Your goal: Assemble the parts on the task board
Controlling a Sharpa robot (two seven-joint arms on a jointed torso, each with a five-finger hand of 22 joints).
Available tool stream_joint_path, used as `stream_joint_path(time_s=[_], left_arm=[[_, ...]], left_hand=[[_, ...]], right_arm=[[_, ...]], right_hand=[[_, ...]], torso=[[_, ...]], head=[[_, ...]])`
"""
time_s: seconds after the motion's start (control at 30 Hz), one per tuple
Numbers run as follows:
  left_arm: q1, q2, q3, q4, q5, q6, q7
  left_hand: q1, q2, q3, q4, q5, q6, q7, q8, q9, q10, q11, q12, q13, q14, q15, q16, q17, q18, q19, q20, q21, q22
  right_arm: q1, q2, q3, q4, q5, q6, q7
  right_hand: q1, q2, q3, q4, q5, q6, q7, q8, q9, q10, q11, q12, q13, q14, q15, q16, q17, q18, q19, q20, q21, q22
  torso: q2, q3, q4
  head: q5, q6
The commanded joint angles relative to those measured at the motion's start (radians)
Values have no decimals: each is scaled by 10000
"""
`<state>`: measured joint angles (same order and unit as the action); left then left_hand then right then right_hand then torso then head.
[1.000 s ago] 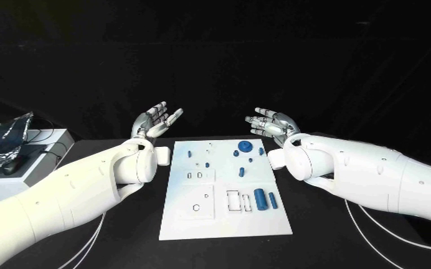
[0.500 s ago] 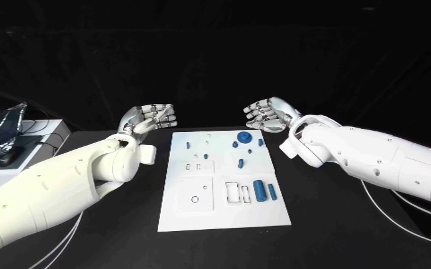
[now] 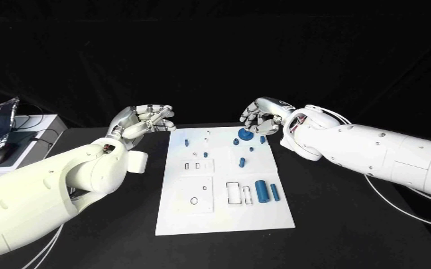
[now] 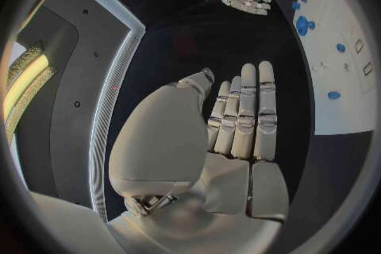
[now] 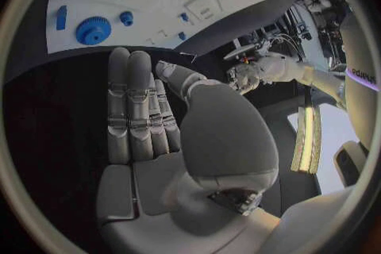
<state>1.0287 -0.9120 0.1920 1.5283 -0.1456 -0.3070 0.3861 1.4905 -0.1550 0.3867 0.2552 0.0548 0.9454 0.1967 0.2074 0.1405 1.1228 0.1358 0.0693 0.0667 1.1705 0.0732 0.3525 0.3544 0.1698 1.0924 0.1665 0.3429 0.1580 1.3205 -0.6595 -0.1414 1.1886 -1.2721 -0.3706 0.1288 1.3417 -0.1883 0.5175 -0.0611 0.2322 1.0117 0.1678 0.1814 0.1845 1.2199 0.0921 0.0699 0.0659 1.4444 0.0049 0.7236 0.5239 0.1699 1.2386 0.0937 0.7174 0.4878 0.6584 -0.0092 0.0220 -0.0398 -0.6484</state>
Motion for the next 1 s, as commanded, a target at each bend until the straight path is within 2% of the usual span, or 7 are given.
stream_joint_path(time_s=[0.03,0.13,0.23,0.5,0.67,1.0], left_arm=[[2,-102,89,305,-63,329,-42],[2,-172,162,487,-64,328,-50],[2,-220,242,637,-71,313,-58],[2,-287,372,794,-86,291,-83],[2,-301,397,819,-95,296,-98],[2,-309,428,839,-101,282,-131]], left_hand=[[-45,-129,62,2,-23,54,4,-62,2,69,14,-49,8,16,-5,112,159,110,80,14,91,48],[-88,-166,75,-7,-24,62,12,-74,1,98,18,-44,13,-75,6,198,297,96,28,15,140,81],[-158,-200,120,-20,-25,41,45,-121,-10,72,52,-48,13,-392,58,343,535,72,-178,54,181,122],[-248,-235,168,-75,-25,27,67,-185,-23,19,58,-38,20,-493,35,929,1020,96,-184,43,493,305],[-271,-246,168,-76,-25,21,75,-197,-26,9,63,-39,21,-537,38,1003,1082,93,-206,44,531,329],[-313,-257,164,-69,-26,-5,109,-225,-35,-24,84,-44,20,-598,50,1119,1176,90,-241,48,588,365]], right_arm=[[81,134,6,-87,-2189,528,-1223],[124,246,6,-182,-2590,731,-1469],[147,374,5,-302,-2866,895,-1615],[144,618,2,-491,-3329,1238,-1876],[126,686,-1,-563,-3491,1458,-1981],[74,867,-7,-728,-3647,1572,-2061]], right_hand=[[-259,-464,630,205,37,318,-97,-168,185,163,-61,-76,18,590,-76,4920,4537,-571,1344,-107,3807,4226],[-361,-581,646,296,-147,307,-92,-166,247,-72,-35,-101,3,587,-35,5387,5030,-655,1479,-65,4238,4793],[-422,-695,599,368,-295,265,-104,-179,291,-396,6,-102,1,558,-4,5616,5217,-690,1542,-12,4450,5069],[-409,-769,452,447,-353,141,-106,-231,342,-792,42,-92,24,504,27,5852,5376,-759,1685,58,4838,5586],[-384,-783,335,476,-387,81,-92,-260,362,-940,64,-92,36,489,47,5942,5425,-763,1703,84,4897,5656],[-328,-749,147,522,-424,66,-70,-271,396,-1135,92,-87,49,464,67,6033,5465,-757,1685,117,4912,5678]], torso=[[336,1,121],[465,-22,163],[565,-52,225],[792,-68,346],[855,-92,374],[1010,-132,369]], head=[[-79,77],[-111,84],[-200,116],[-266,82],[-295,64],[-344,-8]])
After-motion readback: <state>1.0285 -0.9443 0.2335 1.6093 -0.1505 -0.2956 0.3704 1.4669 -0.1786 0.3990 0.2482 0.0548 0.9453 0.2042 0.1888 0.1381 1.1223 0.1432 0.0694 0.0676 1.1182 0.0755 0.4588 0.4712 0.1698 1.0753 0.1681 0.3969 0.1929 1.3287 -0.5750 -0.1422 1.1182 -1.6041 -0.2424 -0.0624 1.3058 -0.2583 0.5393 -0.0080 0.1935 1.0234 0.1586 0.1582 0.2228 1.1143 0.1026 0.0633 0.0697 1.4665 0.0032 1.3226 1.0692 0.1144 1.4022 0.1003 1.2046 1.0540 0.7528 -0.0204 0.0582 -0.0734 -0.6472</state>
